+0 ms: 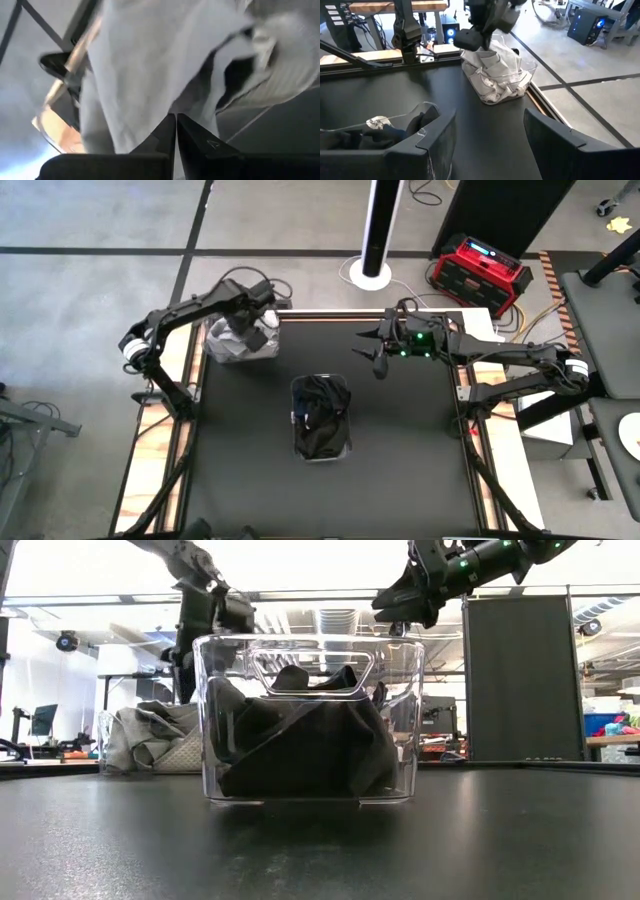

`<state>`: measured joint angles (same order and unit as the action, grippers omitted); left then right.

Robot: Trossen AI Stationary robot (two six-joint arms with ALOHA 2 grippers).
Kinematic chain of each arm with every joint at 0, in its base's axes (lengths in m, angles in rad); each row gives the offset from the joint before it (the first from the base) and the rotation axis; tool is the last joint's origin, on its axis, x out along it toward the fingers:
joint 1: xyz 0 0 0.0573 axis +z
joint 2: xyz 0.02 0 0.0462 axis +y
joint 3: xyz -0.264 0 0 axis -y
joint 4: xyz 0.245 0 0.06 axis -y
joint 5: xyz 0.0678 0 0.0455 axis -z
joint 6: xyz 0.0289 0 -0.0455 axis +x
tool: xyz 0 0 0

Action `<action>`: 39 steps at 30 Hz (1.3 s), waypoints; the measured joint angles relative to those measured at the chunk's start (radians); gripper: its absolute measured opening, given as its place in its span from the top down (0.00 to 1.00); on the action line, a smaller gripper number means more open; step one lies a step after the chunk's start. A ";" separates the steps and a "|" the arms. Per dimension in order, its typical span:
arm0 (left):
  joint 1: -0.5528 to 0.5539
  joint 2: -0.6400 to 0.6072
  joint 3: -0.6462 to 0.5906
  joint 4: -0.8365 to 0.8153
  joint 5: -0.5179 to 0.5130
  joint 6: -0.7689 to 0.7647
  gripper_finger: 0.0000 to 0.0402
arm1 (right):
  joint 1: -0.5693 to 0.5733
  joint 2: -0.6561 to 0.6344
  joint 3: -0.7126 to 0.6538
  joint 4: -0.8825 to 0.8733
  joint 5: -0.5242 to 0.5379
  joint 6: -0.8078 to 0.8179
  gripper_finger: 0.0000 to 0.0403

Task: Sort towels by color in basket
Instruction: Put the gray towel into the top transparent bin

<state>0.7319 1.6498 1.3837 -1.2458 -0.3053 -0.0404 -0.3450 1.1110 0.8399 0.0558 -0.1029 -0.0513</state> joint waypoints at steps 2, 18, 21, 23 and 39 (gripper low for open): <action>0.000 -0.004 -0.046 0.000 0.000 -0.004 1.00 | 0.000 0.000 -0.002 0.000 0.000 -0.001 0.46; 0.006 -0.015 -0.268 0.260 -0.001 0.035 1.00 | 0.000 0.000 -0.010 0.006 0.000 -0.002 0.46; 0.006 -0.016 -0.286 0.280 -0.001 0.032 1.00 | 0.000 0.000 -0.010 0.007 0.000 -0.002 0.46; 0.009 -0.016 -0.298 0.297 0.000 0.037 1.00 | 0.000 0.000 -0.010 0.008 0.000 -0.002 0.46; 0.016 -0.016 -0.300 0.333 0.026 0.033 1.00 | 0.000 0.000 -0.010 0.009 0.000 -0.002 0.46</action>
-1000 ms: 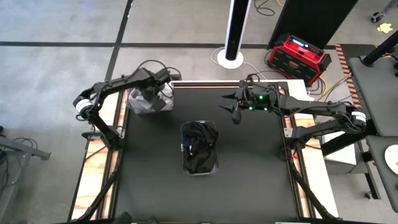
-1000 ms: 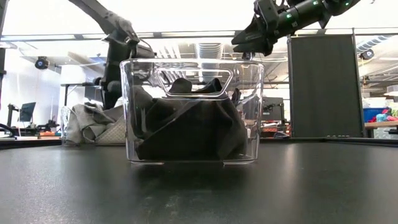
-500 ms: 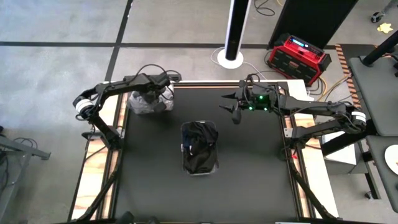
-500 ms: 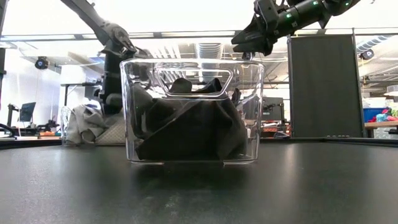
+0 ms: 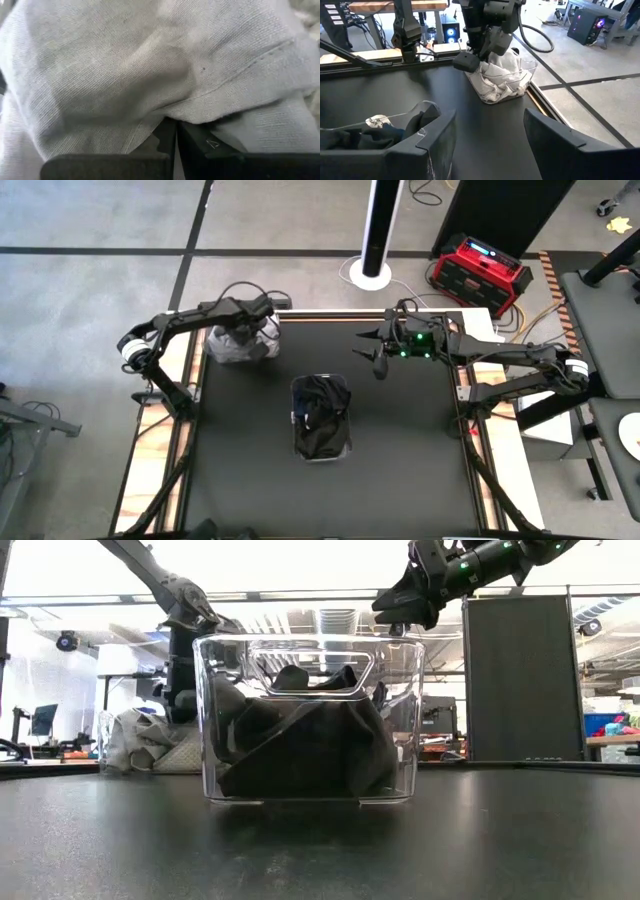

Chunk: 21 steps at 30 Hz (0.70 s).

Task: Sort towels by color in basket
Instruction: Put the gray towel into the top transparent bin

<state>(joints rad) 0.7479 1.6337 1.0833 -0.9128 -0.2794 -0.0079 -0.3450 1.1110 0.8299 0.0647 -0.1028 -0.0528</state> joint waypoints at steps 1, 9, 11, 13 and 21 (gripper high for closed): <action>-0.001 0.000 0.007 -0.001 0.000 0.000 1.00 | 0.000 0.000 0.000 0.000 0.000 0.000 0.46; -0.009 -0.007 0.113 -0.082 -0.002 -0.032 1.00 | 0.000 0.000 0.000 0.000 0.000 0.000 0.46; -0.020 -0.017 0.139 -0.094 -0.002 -0.035 1.00 | 0.000 0.000 0.000 0.000 0.000 0.000 0.46; -0.033 -0.032 0.158 -0.097 -0.002 -0.030 1.00 | 0.000 0.000 0.000 0.000 0.000 0.001 0.46; -0.100 -0.111 0.194 -0.121 -0.011 -0.041 1.00 | 0.000 0.000 0.000 0.000 0.000 0.013 0.46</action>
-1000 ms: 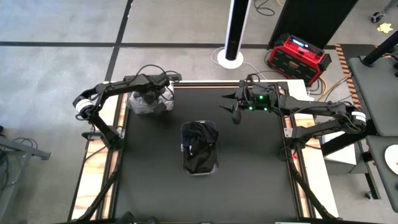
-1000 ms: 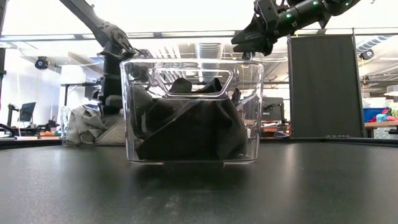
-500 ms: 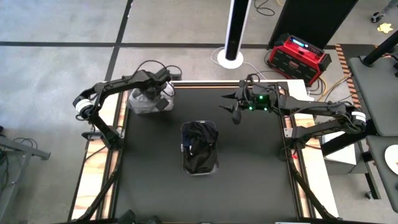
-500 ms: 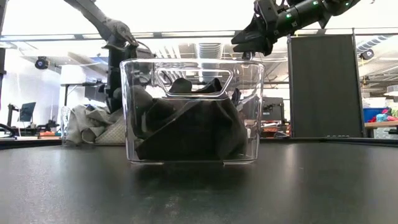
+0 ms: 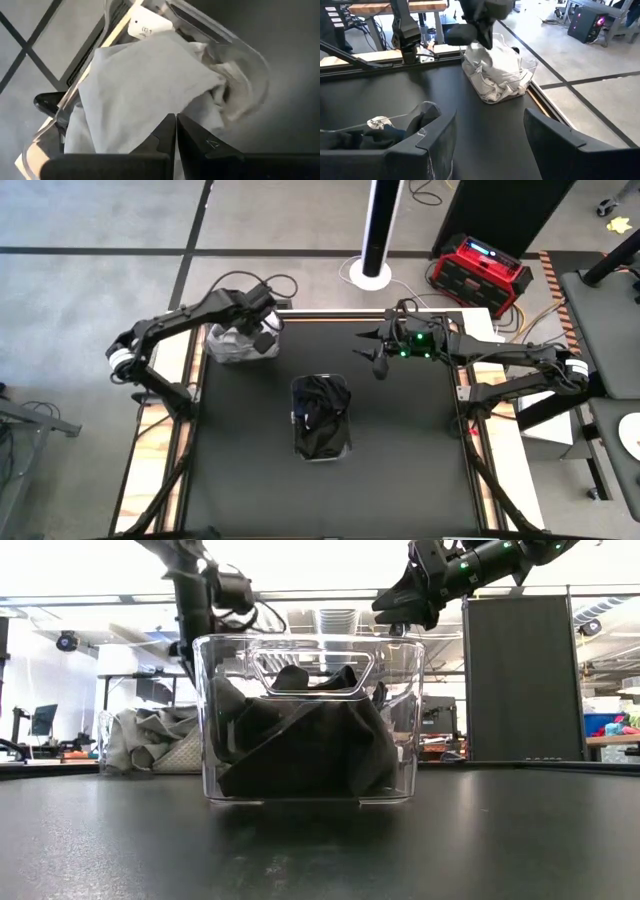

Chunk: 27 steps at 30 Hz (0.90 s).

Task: Sort towels by color in basket
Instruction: Put the gray towel into the top transparent bin, then return to Home Position

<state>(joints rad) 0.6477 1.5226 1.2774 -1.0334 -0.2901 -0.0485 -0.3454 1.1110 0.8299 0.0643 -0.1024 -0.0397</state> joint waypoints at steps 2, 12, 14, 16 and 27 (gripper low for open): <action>-0.021 -0.023 -0.001 -0.004 -0.014 -0.026 1.00 | 0.000 0.000 0.000 0.000 0.000 0.004 0.46; -0.109 -0.109 -0.031 0.015 -0.093 -0.092 1.00 | 0.000 0.000 0.000 -0.004 0.000 0.022 0.46; -0.157 -0.138 -0.050 0.080 -0.101 -0.099 1.00 | 0.002 0.000 -0.002 -0.002 -0.002 0.011 0.46; -0.236 -0.184 -0.095 0.229 -0.122 -0.062 1.00 | 0.011 -0.004 -0.025 0.049 -0.028 -0.027 0.46; -0.611 -0.400 -0.503 1.160 -0.211 0.327 1.00 | 0.040 -0.011 -0.310 0.603 -0.237 -0.097 0.46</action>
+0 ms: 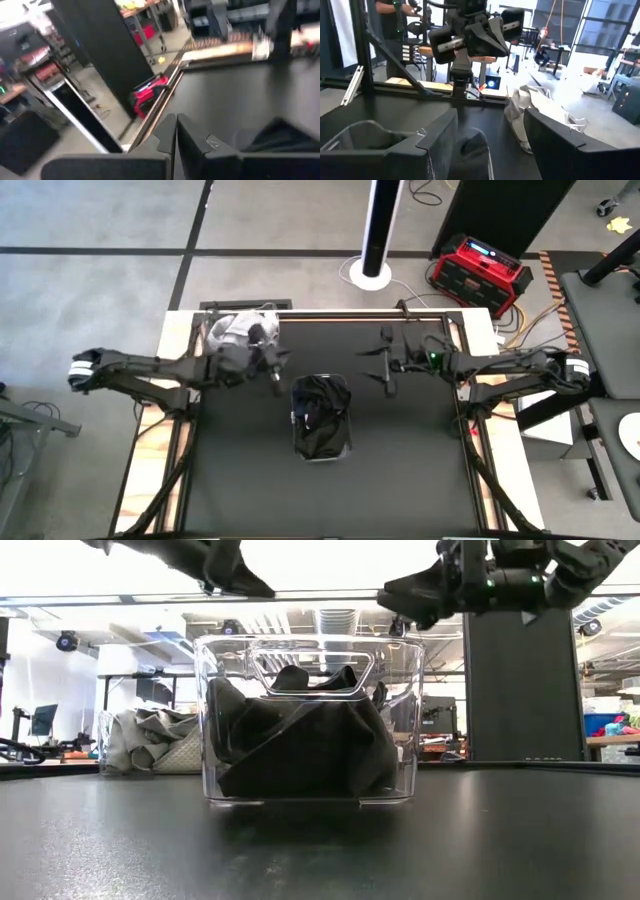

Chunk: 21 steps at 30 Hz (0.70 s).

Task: Sort towels by color in basket
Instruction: Return to Home Position

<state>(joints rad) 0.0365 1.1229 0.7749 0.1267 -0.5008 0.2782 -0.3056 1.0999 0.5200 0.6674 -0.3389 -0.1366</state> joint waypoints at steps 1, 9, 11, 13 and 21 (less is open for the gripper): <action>-0.015 -0.019 -0.029 0.028 -0.007 -0.045 1.00 | 0.000 -0.001 -0.014 0.016 -0.001 -0.005 0.46; -0.003 -0.138 -0.343 0.513 0.283 -0.127 1.00 | 0.000 -0.042 -0.053 0.104 -0.090 -0.022 0.46; 0.006 -0.193 -0.397 0.521 0.235 -0.126 1.00 | 0.000 -0.074 -0.069 0.103 -0.092 -0.032 0.46; 0.018 -0.267 -0.431 0.493 0.215 -0.126 1.00 | 0.000 -0.119 -0.093 0.100 -0.093 -0.039 0.46; 0.024 -0.623 -0.454 0.237 0.230 -0.118 1.00 | -0.002 -0.397 -0.227 0.093 -0.087 -0.045 0.46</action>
<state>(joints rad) 0.0601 0.5004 0.3210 0.3638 -0.2707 0.1604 -0.3080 0.7032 0.2928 0.7604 -0.4262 -0.1817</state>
